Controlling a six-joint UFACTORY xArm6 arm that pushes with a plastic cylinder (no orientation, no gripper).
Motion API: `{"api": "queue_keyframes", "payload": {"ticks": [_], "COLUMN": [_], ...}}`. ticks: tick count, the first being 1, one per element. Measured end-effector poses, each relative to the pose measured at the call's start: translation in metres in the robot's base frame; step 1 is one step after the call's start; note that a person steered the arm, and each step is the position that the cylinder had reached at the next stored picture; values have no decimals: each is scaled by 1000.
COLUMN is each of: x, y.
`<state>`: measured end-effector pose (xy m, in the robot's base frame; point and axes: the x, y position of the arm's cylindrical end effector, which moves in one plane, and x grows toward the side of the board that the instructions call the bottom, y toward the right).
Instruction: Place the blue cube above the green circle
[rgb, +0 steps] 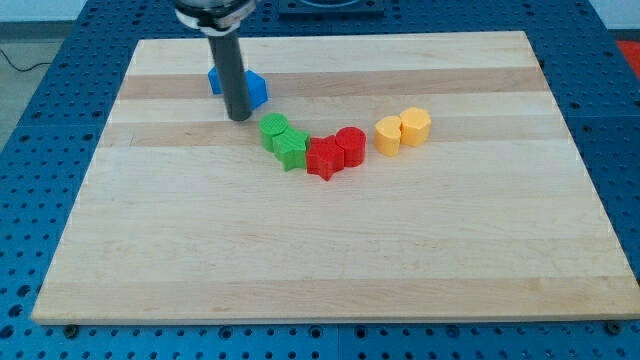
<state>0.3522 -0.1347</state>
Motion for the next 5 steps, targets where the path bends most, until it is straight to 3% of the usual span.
{"api": "queue_keyframes", "payload": {"ticks": [3, 5], "x": [-9, -56], "y": [-65, -35]}}
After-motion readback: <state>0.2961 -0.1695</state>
